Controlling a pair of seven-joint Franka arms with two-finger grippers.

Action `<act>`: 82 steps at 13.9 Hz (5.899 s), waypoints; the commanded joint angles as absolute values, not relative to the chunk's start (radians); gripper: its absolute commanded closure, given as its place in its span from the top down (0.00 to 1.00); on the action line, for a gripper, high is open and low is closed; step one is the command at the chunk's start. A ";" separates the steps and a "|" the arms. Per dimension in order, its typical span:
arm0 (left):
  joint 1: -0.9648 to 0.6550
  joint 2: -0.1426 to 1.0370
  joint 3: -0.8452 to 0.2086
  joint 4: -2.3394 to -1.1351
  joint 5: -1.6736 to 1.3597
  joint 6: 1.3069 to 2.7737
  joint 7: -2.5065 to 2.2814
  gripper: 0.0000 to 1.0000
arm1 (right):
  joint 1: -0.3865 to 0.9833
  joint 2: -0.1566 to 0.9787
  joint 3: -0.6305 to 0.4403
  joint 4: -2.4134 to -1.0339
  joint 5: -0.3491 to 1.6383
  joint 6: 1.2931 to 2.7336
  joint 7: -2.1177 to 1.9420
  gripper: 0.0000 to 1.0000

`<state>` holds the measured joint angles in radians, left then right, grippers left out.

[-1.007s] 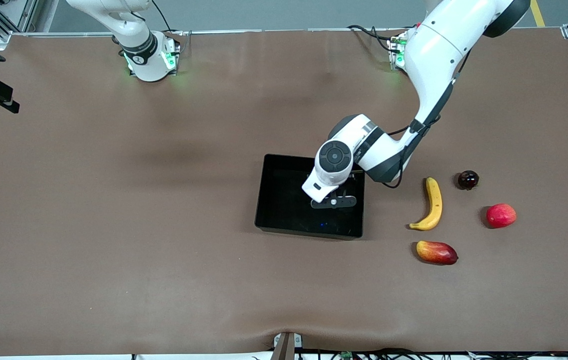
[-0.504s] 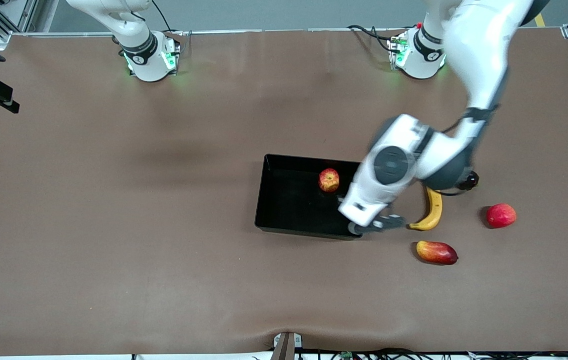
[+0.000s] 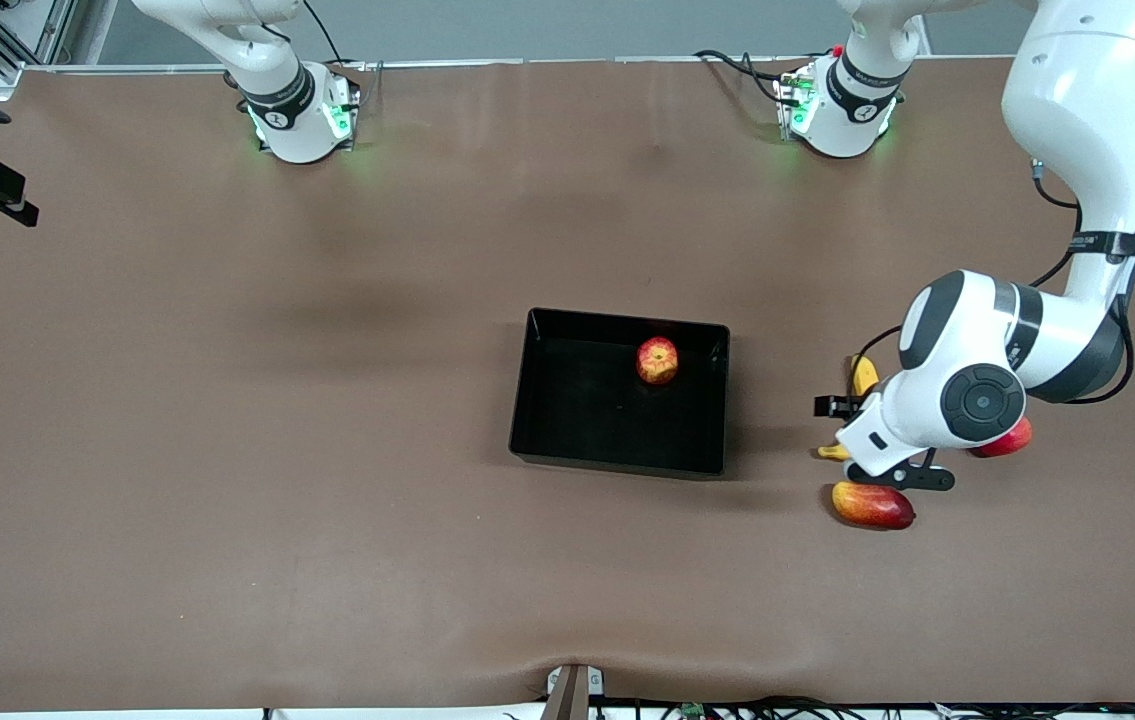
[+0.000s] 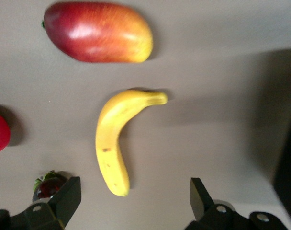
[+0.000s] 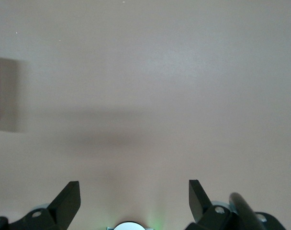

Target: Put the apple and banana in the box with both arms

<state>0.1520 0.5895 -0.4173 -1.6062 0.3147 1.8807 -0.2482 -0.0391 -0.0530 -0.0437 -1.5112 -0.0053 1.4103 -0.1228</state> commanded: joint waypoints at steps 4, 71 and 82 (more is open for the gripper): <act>0.230 0.537 -0.426 -1.896 0.403 2.144 -0.242 1.00 | -0.054 -0.061 -0.034 -1.517 -0.020 1.414 -0.129 1.00; -0.514 0.836 -0.296 -1.345 0.357 2.103 -0.870 1.00 | -0.057 -0.057 -0.035 -1.516 -0.020 1.416 -0.129 1.00; -0.158 0.385 -0.290 -1.354 0.258 1.816 -0.533 1.00 | -0.057 -0.055 -0.035 -1.516 -0.020 1.414 -0.129 1.00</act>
<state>-0.2075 0.4628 -0.2869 -1.3088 0.2781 1.8527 -0.5833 -0.0399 -0.0506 -0.0478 -1.5118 -0.0053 1.4113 -0.1228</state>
